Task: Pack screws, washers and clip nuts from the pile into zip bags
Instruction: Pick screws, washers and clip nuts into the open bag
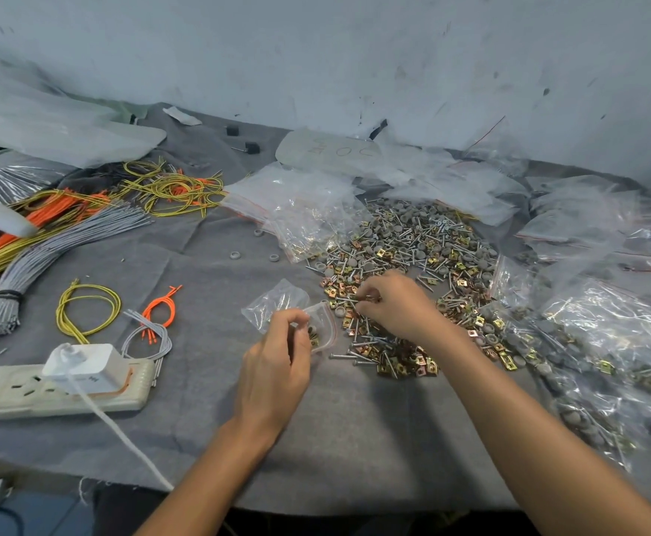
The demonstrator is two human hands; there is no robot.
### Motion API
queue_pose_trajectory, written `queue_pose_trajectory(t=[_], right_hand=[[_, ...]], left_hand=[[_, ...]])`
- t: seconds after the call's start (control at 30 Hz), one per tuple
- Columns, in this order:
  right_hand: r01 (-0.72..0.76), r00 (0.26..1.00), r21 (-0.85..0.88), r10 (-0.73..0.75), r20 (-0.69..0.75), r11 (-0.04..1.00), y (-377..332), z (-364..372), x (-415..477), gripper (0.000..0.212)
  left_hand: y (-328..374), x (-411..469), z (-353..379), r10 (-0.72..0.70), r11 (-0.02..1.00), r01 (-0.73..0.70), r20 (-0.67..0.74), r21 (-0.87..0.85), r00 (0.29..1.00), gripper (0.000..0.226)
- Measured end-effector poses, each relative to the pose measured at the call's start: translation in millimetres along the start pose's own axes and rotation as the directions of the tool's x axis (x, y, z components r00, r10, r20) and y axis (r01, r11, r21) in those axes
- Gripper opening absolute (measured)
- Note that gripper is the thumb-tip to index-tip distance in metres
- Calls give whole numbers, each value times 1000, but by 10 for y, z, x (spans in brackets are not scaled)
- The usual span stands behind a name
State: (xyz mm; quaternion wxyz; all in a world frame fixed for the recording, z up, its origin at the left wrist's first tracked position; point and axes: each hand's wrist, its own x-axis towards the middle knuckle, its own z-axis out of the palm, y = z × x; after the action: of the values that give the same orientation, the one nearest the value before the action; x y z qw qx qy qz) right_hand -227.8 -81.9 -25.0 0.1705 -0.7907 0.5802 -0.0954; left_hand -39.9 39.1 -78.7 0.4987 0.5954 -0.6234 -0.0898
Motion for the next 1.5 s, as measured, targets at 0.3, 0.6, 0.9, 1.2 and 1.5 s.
queue_pose_trajectory(t=[0.3,0.6,0.9,1.2,1.5], right_hand=[[-2,999,33,4,-37,999,26,43,-33,13],[-11,998,475,38,-47,880,128,-148,-363,20],[66,996,698,-10,-85,713,117,-264,-589,11],[132,989,669,-51,-138,732,117,-279,-665,5],[117,993,890,-52,-105,441,-68,-26,-894,22]], left_hand=[[4,0,-14,-2,1000,2,10,1,1000,19],[5,-1,-18,-9,1000,9,16,7,1000,20],[43,5,-3,10,999,-9,-32,31,999,23],[25,1,4,-2,999,3,-31,33,1000,21],[28,7,2,20,1000,-19,-35,16,999,23]])
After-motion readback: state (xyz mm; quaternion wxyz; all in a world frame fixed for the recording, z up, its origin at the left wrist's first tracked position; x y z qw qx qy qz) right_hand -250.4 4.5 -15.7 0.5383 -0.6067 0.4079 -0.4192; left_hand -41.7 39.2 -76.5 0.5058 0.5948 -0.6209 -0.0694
